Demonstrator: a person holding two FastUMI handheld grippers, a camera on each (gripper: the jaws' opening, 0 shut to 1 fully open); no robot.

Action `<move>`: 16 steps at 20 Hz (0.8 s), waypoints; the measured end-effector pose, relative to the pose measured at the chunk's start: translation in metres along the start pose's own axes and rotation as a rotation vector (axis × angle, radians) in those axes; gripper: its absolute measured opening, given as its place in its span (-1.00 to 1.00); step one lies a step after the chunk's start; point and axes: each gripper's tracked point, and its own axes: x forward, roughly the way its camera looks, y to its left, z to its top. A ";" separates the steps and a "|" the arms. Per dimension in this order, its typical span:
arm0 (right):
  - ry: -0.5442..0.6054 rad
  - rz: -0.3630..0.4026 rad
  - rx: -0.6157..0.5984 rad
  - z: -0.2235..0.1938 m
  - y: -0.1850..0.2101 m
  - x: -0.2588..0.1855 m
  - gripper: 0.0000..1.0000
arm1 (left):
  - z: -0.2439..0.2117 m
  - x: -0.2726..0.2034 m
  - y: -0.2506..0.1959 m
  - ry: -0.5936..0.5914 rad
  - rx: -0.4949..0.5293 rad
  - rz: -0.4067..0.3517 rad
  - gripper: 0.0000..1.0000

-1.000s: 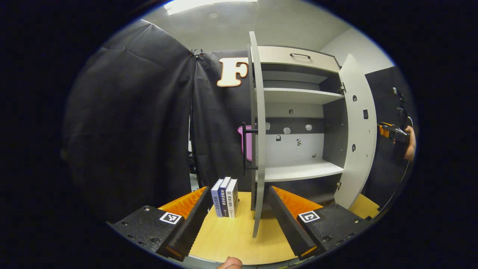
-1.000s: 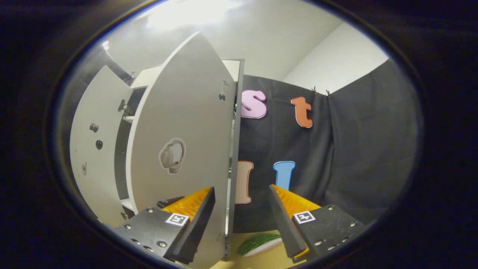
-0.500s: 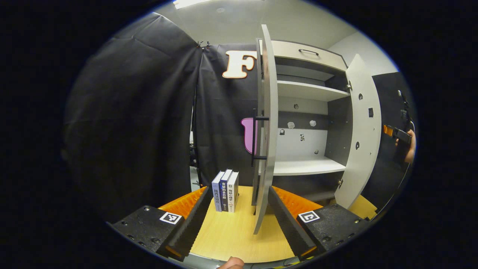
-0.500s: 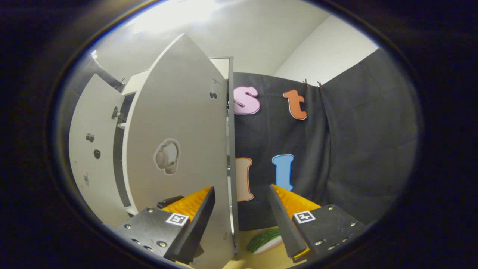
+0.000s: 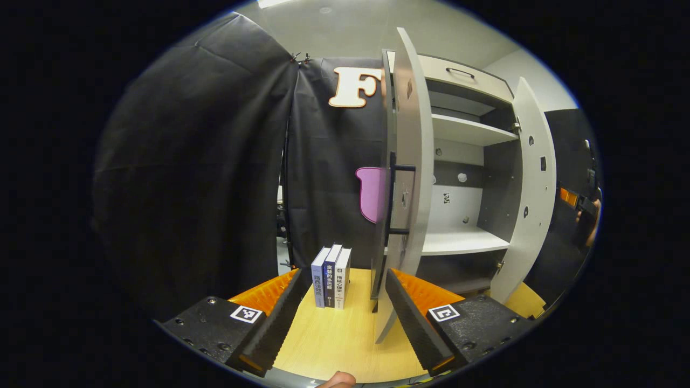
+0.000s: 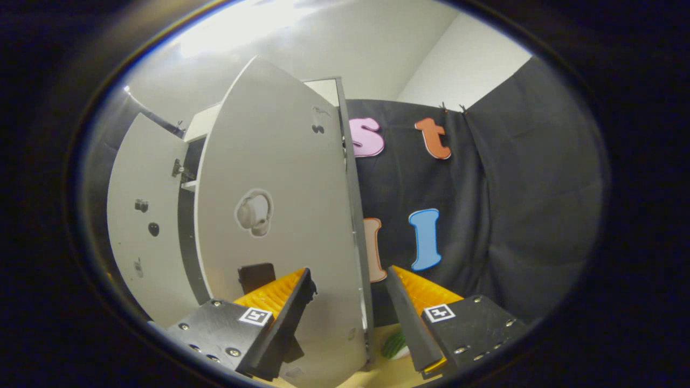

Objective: Grasp the bottle in the cabinet with the left hand and place it on the coaster, then close the right door with the right hand and the left door with the left hand.

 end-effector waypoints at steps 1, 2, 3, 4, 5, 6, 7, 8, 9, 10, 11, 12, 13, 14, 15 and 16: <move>-0.007 0.020 0.009 0.001 0.006 -0.004 0.75 | 0.001 0.004 0.005 0.001 -0.002 0.003 0.93; -0.017 0.039 0.017 0.003 0.012 -0.009 0.70 | 0.004 0.009 0.011 -0.004 -0.002 0.012 0.93; -0.019 0.058 0.019 0.003 0.016 -0.013 0.81 | 0.005 0.013 0.018 -0.006 0.000 0.025 0.93; -0.012 0.077 0.013 0.000 0.020 -0.019 0.84 | 0.005 0.016 0.024 -0.006 0.001 0.036 0.93; 0.002 0.088 -0.001 -0.003 0.023 -0.024 0.84 | 0.006 0.021 0.031 -0.003 0.002 0.047 0.93; 0.024 0.092 -0.024 -0.009 0.022 -0.030 0.84 | 0.007 0.027 0.039 -0.001 0.002 0.062 0.93; 0.047 0.090 -0.050 -0.014 0.021 -0.035 0.84 | 0.007 0.033 0.044 0.002 0.005 0.069 0.93; 0.069 0.085 -0.075 -0.020 0.019 -0.042 0.83 | 0.009 0.037 0.047 0.003 0.010 0.072 0.93; 0.089 0.085 -0.094 -0.026 0.018 -0.049 0.83 | 0.014 0.043 0.053 0.000 0.013 0.081 0.92; 0.109 0.093 -0.095 -0.032 0.021 -0.056 0.83 | 0.018 0.047 0.055 -0.003 0.011 0.083 0.91; 0.124 0.104 -0.080 -0.035 0.024 -0.062 0.84 | 0.022 0.052 0.056 -0.006 0.005 0.078 0.91; 0.131 0.112 -0.059 -0.036 0.026 -0.069 0.84 | 0.026 0.055 0.056 -0.009 0.000 0.074 0.91; 0.133 0.127 -0.035 -0.035 0.031 -0.073 0.85 | 0.031 0.060 0.055 -0.008 0.000 0.069 0.93; 0.146 0.149 -0.022 -0.035 0.038 -0.076 0.84 | 0.031 0.065 0.053 0.001 0.005 0.058 0.90; 0.163 0.155 -0.032 -0.035 0.039 -0.079 0.84 | 0.035 0.069 0.049 0.001 0.012 0.049 0.91; 0.172 0.140 -0.055 -0.034 0.032 -0.085 0.84 | 0.044 0.073 0.045 -0.017 0.020 0.033 0.91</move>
